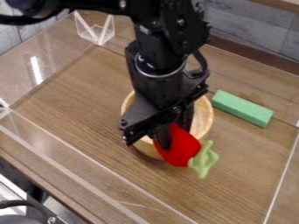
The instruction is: Move the red fruit to the left
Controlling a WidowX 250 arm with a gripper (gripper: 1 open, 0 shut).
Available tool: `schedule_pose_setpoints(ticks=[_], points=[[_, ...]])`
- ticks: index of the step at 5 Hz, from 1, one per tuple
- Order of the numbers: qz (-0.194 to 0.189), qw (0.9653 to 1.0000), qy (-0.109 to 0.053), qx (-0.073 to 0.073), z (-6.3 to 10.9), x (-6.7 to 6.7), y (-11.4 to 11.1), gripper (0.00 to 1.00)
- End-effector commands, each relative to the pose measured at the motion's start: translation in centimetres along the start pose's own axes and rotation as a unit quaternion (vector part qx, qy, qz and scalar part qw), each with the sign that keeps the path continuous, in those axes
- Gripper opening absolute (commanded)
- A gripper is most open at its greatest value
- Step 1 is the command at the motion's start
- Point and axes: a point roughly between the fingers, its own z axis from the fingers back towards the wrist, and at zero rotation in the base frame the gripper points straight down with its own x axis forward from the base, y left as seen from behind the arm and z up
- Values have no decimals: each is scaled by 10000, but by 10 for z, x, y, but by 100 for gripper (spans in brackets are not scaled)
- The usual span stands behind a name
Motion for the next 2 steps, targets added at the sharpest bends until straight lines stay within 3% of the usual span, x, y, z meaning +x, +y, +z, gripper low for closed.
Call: schedule_pose_setpoints(ticks=[1,2], points=[[-65,9999,-39,-130,6,-2,-3,0],[-102,9999,-38,-115,9,-1,-1,0]])
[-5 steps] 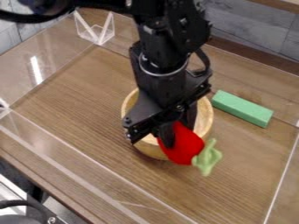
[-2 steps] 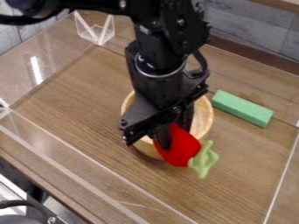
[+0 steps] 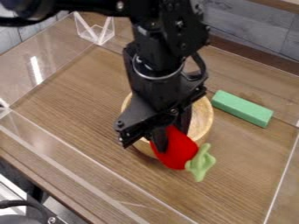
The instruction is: Move the red fruit to the left
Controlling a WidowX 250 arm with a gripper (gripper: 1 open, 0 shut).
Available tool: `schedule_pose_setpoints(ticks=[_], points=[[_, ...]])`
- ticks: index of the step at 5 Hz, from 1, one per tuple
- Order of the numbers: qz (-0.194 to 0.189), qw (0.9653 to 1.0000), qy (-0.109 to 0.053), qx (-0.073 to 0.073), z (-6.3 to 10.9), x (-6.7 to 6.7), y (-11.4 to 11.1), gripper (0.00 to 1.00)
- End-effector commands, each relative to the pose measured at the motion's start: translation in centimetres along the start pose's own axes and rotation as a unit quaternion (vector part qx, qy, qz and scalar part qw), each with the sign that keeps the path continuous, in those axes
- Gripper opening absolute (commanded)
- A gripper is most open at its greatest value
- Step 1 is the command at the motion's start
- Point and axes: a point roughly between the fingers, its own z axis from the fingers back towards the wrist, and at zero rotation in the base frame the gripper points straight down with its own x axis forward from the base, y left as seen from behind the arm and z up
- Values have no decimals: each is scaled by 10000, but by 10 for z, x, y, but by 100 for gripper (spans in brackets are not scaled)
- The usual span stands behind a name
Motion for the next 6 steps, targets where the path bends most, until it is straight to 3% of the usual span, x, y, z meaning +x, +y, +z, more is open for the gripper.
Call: schedule_pose_setpoints(ticks=[1,2,3,4,6], points=[[-63,9999,-29,-133,8,1,-5,0],[-171,9996,7,-210,23,11,-5,0],[-269,9992,-26,-288,32,33,-1,0],[-226,9992,-121,-301,33,55,7,0],[9,9990,-334,-292,32,83,21,0]])
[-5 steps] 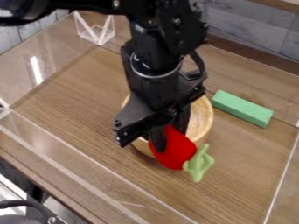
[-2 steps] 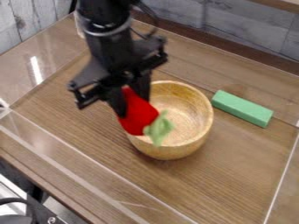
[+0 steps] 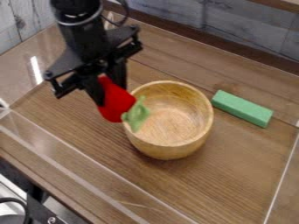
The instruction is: Move the red fruit to the left
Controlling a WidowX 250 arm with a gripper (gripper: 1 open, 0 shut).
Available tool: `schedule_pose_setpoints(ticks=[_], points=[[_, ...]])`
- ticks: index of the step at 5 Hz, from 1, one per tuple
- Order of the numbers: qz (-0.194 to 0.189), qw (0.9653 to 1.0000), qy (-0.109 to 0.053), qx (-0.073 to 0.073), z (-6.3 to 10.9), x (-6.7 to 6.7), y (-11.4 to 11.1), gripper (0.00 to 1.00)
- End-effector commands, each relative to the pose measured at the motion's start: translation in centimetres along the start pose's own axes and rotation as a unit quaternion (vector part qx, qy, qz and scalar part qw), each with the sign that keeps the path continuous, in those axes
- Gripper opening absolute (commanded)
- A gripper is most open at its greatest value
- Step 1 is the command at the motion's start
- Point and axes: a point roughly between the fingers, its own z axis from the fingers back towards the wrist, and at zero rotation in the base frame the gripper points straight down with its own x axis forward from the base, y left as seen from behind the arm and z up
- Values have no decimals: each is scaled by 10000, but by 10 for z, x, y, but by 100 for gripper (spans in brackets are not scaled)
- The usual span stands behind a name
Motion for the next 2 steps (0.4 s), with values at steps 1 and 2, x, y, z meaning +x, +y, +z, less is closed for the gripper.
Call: schedule_pose_setpoints(ticks=[1,2], points=[[230,9995,-222,-45,-2,10,1,0],[443,9984,-344,12,-10,16,5,0]])
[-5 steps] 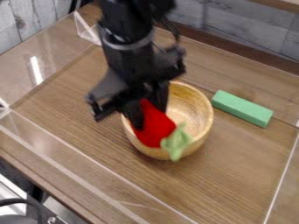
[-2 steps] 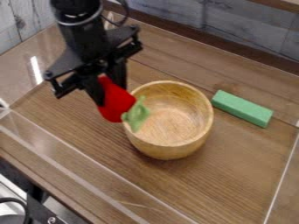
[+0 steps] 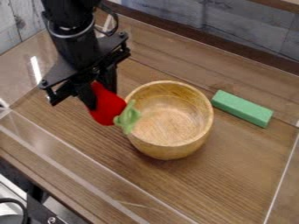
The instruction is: Move the red fruit to the left
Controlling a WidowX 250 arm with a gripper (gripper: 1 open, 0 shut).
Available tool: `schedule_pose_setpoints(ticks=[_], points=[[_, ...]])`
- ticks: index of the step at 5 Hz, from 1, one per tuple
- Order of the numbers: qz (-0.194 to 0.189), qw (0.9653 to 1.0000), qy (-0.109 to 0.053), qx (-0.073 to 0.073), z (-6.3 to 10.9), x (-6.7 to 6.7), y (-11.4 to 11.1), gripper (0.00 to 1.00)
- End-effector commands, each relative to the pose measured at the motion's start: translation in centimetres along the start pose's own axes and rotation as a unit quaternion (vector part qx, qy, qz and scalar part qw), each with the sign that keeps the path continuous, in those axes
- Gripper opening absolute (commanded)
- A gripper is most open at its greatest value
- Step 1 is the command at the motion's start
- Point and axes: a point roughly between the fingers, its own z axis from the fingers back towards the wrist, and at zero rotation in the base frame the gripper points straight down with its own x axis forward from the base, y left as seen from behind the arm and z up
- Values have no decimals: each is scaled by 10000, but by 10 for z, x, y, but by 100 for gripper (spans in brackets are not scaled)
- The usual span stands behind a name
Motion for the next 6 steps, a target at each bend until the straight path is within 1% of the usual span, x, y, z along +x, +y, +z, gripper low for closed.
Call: schedule_pose_setpoints(ticks=[1,2,3,4,6], points=[[171,9997,-184,-30,-4,9,-1,0],[292,9992,-286,21,-11,10,1,0],[405,9985,-366,74,-18,9,3,0],[473,9979,-415,121,-24,7,2,0],[478,9976,-458,194,-29,5,0,0]])
